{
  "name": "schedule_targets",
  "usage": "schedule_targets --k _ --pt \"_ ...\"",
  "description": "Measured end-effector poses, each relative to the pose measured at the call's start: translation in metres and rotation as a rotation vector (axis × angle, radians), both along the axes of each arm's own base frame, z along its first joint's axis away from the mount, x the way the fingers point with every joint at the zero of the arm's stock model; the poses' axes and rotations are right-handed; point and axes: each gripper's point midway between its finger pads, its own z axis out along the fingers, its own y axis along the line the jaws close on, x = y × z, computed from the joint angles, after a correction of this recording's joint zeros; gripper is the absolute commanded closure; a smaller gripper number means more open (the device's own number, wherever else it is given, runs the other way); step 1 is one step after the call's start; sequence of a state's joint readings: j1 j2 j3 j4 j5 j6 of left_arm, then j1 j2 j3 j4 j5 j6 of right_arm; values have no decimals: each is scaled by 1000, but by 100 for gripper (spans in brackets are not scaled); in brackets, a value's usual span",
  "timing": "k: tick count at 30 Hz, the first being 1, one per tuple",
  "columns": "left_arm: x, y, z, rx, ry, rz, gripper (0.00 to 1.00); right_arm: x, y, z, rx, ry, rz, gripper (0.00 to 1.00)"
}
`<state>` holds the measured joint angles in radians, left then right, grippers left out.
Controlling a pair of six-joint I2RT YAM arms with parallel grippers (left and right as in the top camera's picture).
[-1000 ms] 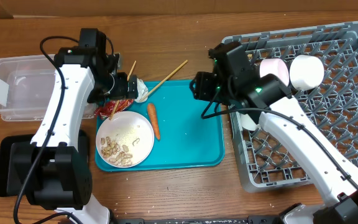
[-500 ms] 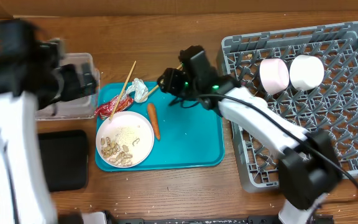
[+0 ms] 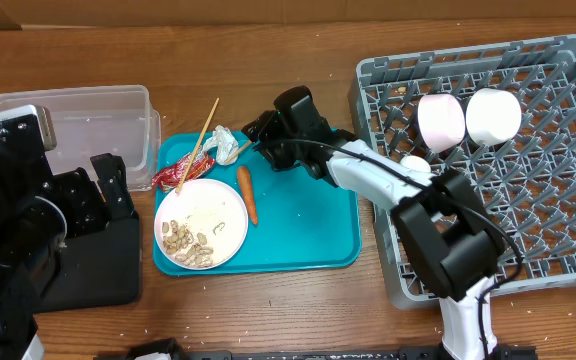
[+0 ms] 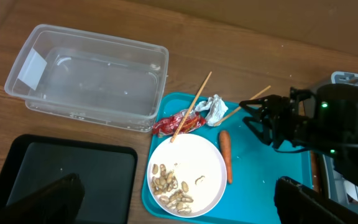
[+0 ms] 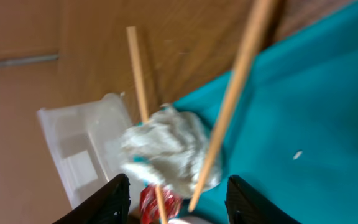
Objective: Sort waste into correct bins and load items into the dishwasher
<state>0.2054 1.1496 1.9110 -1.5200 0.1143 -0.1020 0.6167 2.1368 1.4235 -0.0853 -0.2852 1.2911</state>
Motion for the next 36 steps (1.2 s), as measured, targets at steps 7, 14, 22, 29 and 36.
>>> schedule_targets --k 7,14,22,29,36 --pt "0 0 -1 0 2 0 0 -3 3 -31 3 81 -41 49" --pt "6 2 -5 -2 21 2 0 6 13 -40 51 49 -47 79" --pt "15 4 -12 -6 55 5 0 -3 16 -44 45 54 21 95" --pt "23 6 -19 -12 85 5 0 -23 -7 -46 -95 72 128 96" --pt "32 8 -28 -20 121 5 0 -27 -39 32 -250 -141 230 96"
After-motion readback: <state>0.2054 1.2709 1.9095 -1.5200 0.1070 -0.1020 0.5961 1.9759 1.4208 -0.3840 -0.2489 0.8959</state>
